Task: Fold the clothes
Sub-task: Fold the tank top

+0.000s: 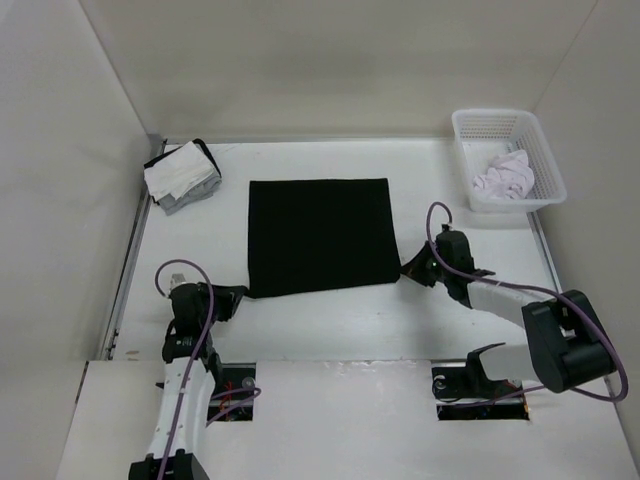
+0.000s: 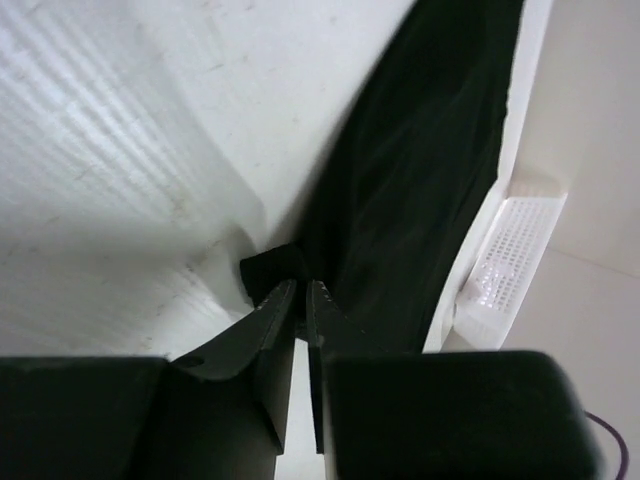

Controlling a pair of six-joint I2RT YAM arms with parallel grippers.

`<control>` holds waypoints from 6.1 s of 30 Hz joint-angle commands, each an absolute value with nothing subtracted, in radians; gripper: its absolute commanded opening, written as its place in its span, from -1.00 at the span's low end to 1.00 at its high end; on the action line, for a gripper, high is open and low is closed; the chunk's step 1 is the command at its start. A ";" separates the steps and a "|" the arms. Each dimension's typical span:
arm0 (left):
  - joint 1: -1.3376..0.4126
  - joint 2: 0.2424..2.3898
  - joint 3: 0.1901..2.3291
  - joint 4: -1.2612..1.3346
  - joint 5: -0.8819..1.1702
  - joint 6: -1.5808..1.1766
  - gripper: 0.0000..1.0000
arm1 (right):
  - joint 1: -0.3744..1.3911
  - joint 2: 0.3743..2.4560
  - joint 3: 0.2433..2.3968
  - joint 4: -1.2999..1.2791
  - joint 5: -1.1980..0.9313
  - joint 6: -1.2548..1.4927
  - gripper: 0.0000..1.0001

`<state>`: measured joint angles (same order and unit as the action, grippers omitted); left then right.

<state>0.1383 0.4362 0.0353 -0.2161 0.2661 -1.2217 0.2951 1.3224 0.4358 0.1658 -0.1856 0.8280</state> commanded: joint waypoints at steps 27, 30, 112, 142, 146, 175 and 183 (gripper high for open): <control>-0.084 1.916 1.231 0.180 -0.097 -0.761 -0.30 | 0.292 1.600 0.925 0.189 -0.055 0.669 -0.83; -0.080 2.017 1.356 0.126 -0.106 -0.706 -0.29 | 0.298 1.623 0.931 0.202 -0.061 0.670 -0.81; -0.097 1.954 1.190 0.387 -0.009 -0.897 -0.93 | 0.228 2.513 2.287 -0.750 0.072 0.670 -0.30; -0.051 1.774 1.051 0.491 0.049 -0.971 -1.00 | 0.248 2.093 1.716 -0.269 0.038 0.670 -1.00; -0.061 1.530 1.011 0.479 0.063 -0.989 -1.00 | 0.263 1.678 1.446 -0.202 0.072 0.600 -1.00; -0.146 0.825 1.373 0.037 -0.018 -0.856 -0.99 | 1.143 1.022 1.832 -0.330 0.748 -0.005 -1.00; -0.166 1.185 1.247 0.167 -0.139 -0.778 -0.99 | 0.451 1.294 1.705 -0.276 0.082 0.357 -1.00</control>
